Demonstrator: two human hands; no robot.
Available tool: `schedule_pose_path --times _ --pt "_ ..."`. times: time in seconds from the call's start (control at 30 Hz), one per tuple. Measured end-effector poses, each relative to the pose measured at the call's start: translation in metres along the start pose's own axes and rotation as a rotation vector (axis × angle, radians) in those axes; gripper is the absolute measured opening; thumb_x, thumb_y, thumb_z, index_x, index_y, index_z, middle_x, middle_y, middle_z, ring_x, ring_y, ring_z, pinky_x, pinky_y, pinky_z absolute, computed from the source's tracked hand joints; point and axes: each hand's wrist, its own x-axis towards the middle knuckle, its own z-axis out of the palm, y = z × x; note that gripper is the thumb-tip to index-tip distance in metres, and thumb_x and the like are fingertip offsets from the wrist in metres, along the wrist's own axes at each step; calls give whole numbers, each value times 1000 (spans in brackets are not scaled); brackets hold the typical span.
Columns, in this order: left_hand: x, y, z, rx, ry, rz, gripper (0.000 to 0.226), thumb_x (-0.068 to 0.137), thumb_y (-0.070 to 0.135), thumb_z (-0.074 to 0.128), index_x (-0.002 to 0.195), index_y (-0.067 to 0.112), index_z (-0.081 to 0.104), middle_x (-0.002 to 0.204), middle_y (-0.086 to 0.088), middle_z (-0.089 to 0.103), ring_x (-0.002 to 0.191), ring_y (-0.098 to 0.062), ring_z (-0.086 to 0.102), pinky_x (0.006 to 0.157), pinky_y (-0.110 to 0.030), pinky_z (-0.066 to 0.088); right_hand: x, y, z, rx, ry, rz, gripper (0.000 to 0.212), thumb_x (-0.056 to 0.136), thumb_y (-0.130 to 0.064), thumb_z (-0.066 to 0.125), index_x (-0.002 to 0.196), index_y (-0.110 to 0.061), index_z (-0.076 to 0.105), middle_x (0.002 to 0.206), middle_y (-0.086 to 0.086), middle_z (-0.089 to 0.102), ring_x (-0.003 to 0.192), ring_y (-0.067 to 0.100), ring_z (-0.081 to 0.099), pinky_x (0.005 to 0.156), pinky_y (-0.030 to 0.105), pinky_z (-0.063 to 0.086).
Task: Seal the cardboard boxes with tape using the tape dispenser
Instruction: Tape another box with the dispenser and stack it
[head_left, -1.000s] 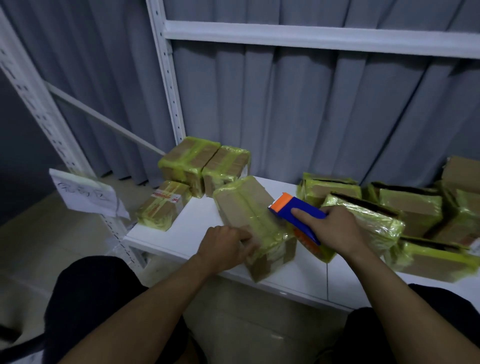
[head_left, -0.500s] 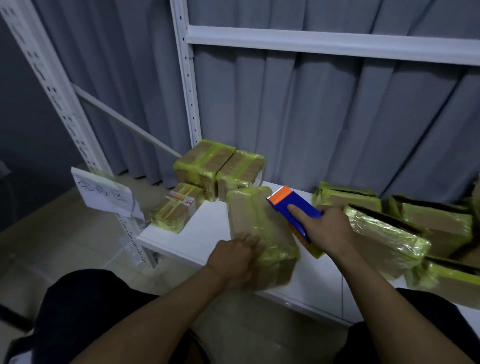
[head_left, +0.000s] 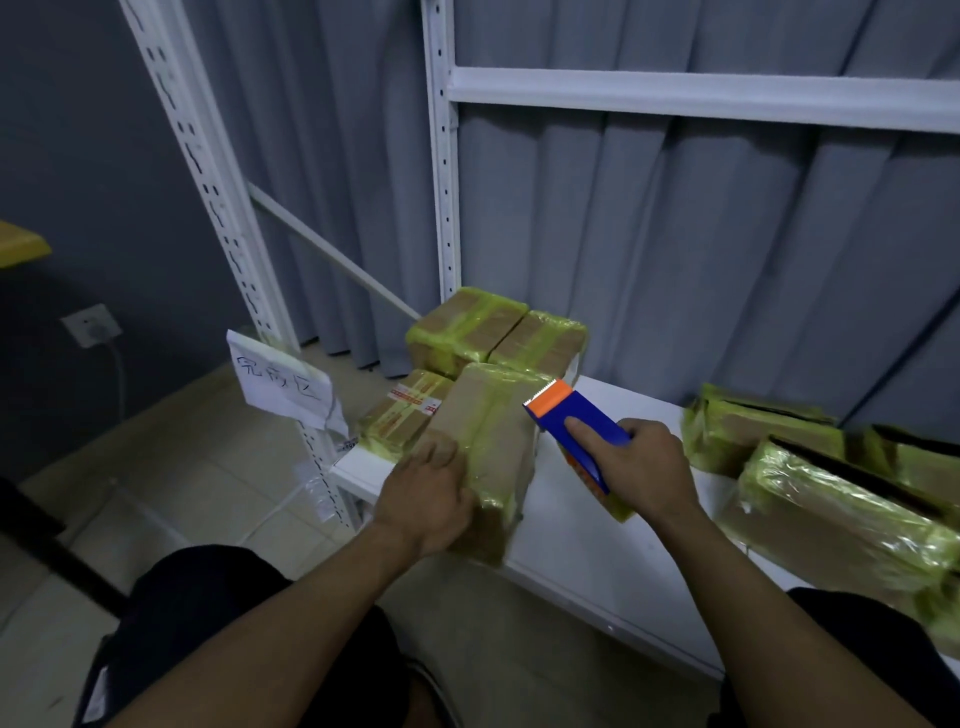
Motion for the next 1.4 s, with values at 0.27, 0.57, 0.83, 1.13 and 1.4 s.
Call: schedule_pose_path --times 0.27,0.57,0.83,1.13,1.4 --pt "24 29 11 14 -204 -136 75 95 56 38 157 25 9 167 -2 1 152 -37 0 113 -69 1 8 9 2 -9 5 28 47 82 -69 68 88 -23 63 84 -8 68 77 15 68 60 24 49" --pt "53 10 14 -90 -258 -177 72 97 41 41 157 20 6 166 -1 -9 152 -30 -12 113 -69 4 4 21 -16 18 38 57 52 81 -70 68 87 -18 66 81 -5 69 75 14 68 57 23 47" --pt "65 72 5 -204 7 5 85 85 55 49 157 28 15 166 3 -1 153 -24 -4 120 -56 7 -18 41 -72 74 99 181 55 83 -66 71 70 -12 67 65 3 67 65 19 66 57 29 46" --pt "120 227 13 -331 -127 329 65 96 41 58 153 23 34 165 4 16 152 -18 10 121 -31 16 -19 96 -175 61 318 359 57 90 -59 67 56 -13 57 56 1 58 57 18 57 50 31 33" --pt "193 321 56 -430 -211 426 73 88 35 69 150 15 37 154 -3 39 141 -23 38 113 -30 31 31 159 -230 114 407 459 57 93 -57 65 62 -11 53 60 2 55 55 14 52 49 29 30"
